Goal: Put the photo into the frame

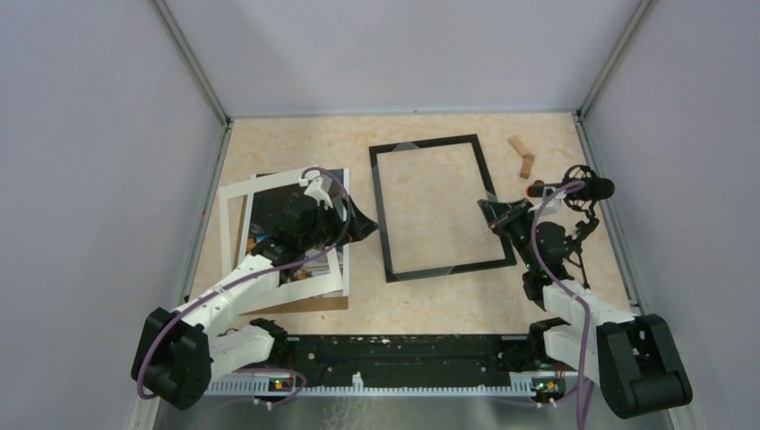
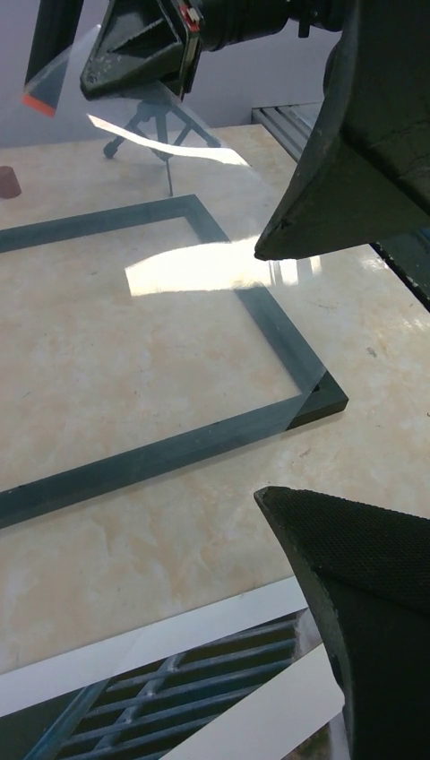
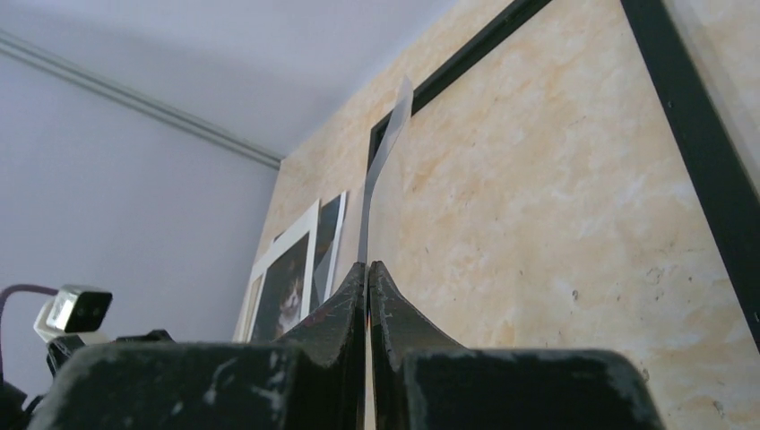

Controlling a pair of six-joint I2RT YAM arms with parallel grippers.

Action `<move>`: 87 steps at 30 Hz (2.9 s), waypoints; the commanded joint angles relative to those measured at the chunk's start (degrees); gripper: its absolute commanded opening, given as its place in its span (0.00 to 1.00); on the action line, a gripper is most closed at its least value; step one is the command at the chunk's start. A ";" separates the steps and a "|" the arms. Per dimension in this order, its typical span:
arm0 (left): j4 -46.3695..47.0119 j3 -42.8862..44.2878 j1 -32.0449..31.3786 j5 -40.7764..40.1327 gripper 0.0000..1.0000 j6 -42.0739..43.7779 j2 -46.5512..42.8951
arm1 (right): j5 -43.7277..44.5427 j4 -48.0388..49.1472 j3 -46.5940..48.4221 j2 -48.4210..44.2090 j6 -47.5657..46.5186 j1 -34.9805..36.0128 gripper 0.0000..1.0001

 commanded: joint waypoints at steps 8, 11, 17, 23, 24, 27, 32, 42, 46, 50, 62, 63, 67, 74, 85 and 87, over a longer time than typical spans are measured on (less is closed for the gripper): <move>3.02 2.22 0.22 7.57 0.98 -5.10 8.34 | 2.59 -1.73 7.80 2.88 0.47 0.52 0.00; 4.71 1.31 0.43 10.97 0.98 -7.33 12.80 | -2.66 -16.59 7.62 -1.71 0.07 0.77 0.00; 5.39 1.43 0.58 11.02 0.98 -6.16 19.04 | -13.94 -37.61 2.78 -15.28 -5.99 1.33 0.10; 2.17 0.87 0.87 7.49 0.98 -1.76 19.31 | -27.24 -51.70 5.77 -19.57 -18.01 1.41 0.58; 1.89 0.39 0.96 6.83 0.98 -1.35 19.04 | -29.26 -53.27 6.90 -18.26 -19.52 1.39 0.60; 1.82 -1.57 1.44 5.94 0.98 -0.75 18.14 | -31.88 -54.87 9.43 -13.70 -21.35 1.40 0.70; 1.91 -3.30 1.76 5.20 0.98 0.12 17.63 | -33.79 -59.10 16.48 0.44 -25.03 1.41 0.75; 4.10 -4.86 2.33 5.17 0.98 1.27 20.24 | -36.35 -61.49 32.16 22.01 -30.09 1.02 0.74; 5.20 -5.89 3.50 6.14 0.98 1.96 19.93 | -39.75 -62.12 39.22 31.71 -31.09 0.86 0.72; 4.77 -5.93 3.78 5.89 0.98 2.88 18.47 | -42.30 -60.10 46.51 38.98 -32.08 0.86 0.69; 2.03 -2.93 3.80 8.13 0.98 5.12 13.05 | -50.40 -53.79 56.27 52.10 -32.03 1.71 0.44; 1.21 -2.14 3.80 8.23 0.98 5.24 12.59 | -50.64 -53.37 56.03 52.26 -31.87 1.74 0.39; -3.39 2.54 3.82 7.72 0.98 6.55 9.58 | -48.53 -54.03 55.90 51.11 -32.73 1.22 0.16; -8.11 10.64 4.00 3.09 0.98 8.50 4.51 | -36.30 -51.33 54.85 43.38 -31.64 -1.57 0.00; -11.44 22.17 4.43 1.65 0.98 12.74 7.65 | -30.26 -44.86 56.31 43.62 -26.37 -3.09 0.00; -11.92 24.93 4.45 0.74 0.98 14.18 8.09 | -30.29 -45.68 56.74 43.41 -26.38 -4.03 0.00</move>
